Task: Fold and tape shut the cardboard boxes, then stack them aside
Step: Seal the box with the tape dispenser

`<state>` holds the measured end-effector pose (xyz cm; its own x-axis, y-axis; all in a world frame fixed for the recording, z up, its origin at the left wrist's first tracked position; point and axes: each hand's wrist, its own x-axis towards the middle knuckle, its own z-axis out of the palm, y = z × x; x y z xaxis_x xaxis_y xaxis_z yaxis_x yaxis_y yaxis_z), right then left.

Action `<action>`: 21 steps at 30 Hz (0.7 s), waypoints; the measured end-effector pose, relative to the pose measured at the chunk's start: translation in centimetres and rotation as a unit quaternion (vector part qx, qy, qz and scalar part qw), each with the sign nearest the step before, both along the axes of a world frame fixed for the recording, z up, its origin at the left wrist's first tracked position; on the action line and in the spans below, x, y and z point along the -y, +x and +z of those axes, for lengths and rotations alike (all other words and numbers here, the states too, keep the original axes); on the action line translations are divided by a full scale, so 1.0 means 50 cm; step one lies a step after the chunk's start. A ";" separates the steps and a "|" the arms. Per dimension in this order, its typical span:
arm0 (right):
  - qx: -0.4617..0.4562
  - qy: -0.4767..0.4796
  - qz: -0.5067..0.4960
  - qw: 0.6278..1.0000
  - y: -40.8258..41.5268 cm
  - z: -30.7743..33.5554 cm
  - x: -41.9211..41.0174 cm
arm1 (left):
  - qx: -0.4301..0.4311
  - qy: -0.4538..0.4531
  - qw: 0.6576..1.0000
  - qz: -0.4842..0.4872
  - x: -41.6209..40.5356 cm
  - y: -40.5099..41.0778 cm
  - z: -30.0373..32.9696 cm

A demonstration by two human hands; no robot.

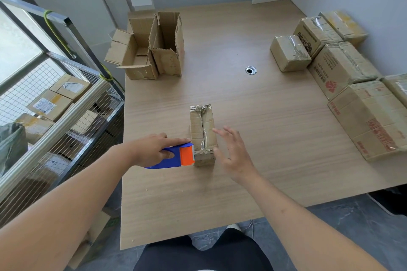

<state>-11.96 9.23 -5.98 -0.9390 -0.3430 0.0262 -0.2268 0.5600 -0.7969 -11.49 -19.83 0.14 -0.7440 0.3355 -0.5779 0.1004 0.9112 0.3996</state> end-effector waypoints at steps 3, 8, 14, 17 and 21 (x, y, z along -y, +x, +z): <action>-0.132 0.138 0.131 0.973 -0.016 -0.015 0.025 | 0.002 0.013 1.000 0.009 -0.001 0.001 -0.005; -0.233 0.132 0.161 0.950 -0.025 -0.076 0.038 | 0.018 0.053 0.998 0.038 0.005 0.016 -0.014; -0.273 0.134 0.156 0.940 -0.021 -0.081 0.040 | 0.053 0.121 0.988 0.075 0.053 0.054 -0.024; -0.278 0.126 0.165 0.938 -0.025 -0.082 0.036 | 0.068 0.102 0.991 0.058 0.086 0.059 -0.017; -0.281 0.124 0.160 0.938 -0.031 -0.085 0.038 | 0.082 0.056 0.993 0.068 0.118 0.059 -0.006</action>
<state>-13.53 7.35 -10.24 -0.6492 -0.6651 0.3690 -0.7597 0.5440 -0.3562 -8.53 -25.74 -0.17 -0.6857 0.3073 -0.6598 -0.0951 0.8609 0.4998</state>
